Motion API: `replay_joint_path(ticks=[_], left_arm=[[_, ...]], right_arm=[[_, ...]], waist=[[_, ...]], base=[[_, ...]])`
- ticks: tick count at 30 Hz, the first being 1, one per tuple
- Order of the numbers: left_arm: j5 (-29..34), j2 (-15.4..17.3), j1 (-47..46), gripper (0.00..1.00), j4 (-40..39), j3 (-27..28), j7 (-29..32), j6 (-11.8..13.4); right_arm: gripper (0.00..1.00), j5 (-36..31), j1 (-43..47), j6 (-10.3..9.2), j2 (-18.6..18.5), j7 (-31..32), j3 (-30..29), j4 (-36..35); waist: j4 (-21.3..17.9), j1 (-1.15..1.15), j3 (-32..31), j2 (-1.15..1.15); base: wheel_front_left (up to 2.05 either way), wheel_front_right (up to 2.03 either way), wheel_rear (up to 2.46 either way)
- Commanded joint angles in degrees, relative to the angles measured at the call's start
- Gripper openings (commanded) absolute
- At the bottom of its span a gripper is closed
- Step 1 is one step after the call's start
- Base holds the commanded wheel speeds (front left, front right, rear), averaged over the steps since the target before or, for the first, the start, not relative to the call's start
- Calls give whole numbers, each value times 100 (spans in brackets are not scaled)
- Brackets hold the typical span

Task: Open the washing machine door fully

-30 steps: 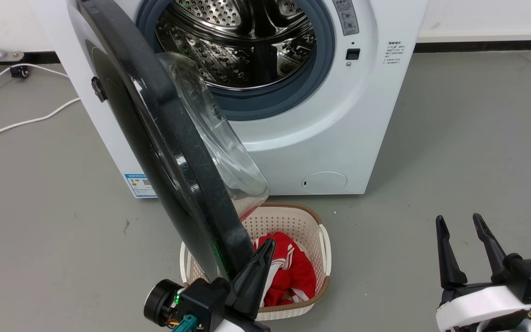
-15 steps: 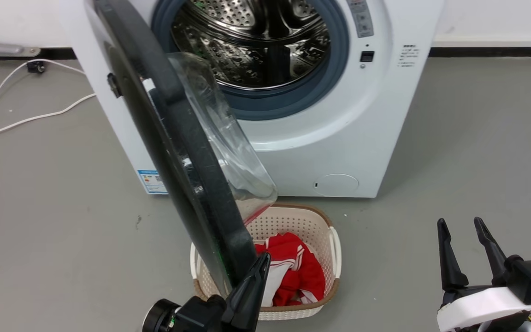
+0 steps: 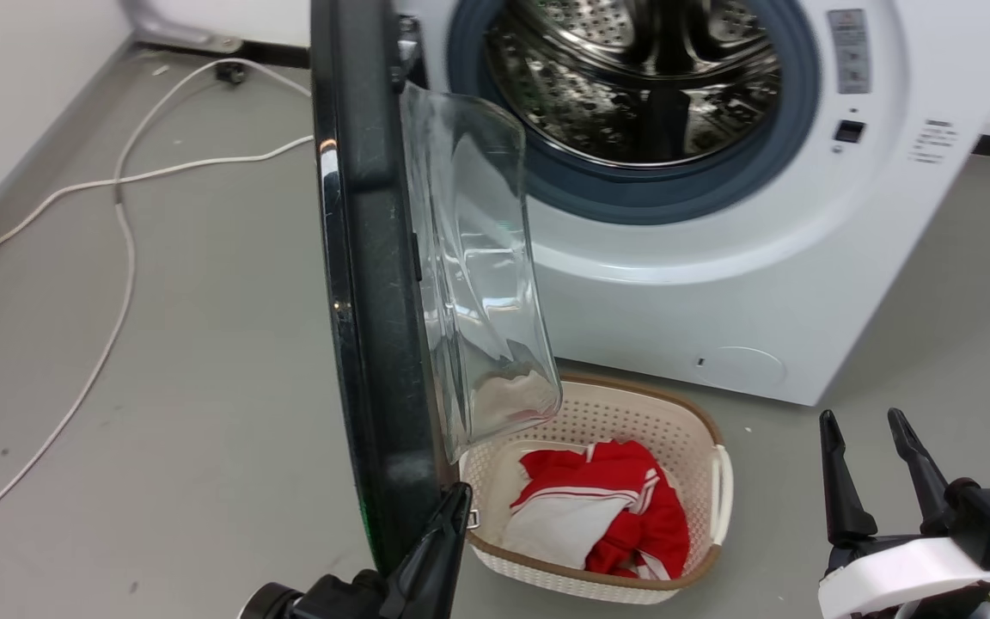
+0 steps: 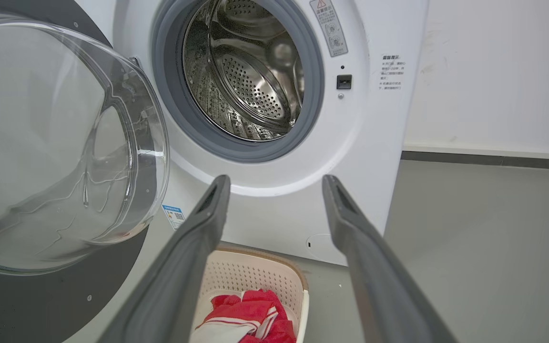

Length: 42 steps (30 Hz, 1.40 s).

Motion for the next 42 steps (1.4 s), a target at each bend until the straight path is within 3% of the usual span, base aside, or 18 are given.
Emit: replay_joint_path(ticks=[1, 8, 16, 30, 42], left_arm=[[-27, 46, 39, 0, -2, 121, -4, 88], [-85, 185, 50, 0, 37, 425, -66, 245], [-308, 428, -209, 0, 261, 1108, -262, 414], [-1025, 1159, -1016, 0, 1284, 2693, -599, 495], [-1334, 1806, -1703, 0, 2545, 3290, -695, 319]], right_arm=[[100, -13, 5, -4, 7, -6, -23, -14], [100, 25, -61, -4, 6, -22, 24, 31], [100, -23, -171, -4, 6, 7, 50, 20], [100, -157, -262, -4, 6, 129, 55, -90], [100, -348, -264, -4, 6, 230, 17, -280]], waist=[[340, 0, 38, 0], [768, 0, 65, 0], [883, 0, 168, 0], [577, 0, 319, 0], [338, 0, 442, 0]], base=[[0, 0, 0], [0, 0, 0], [0, 0, 0], [0, 0, 0], [0, 0, 0]])
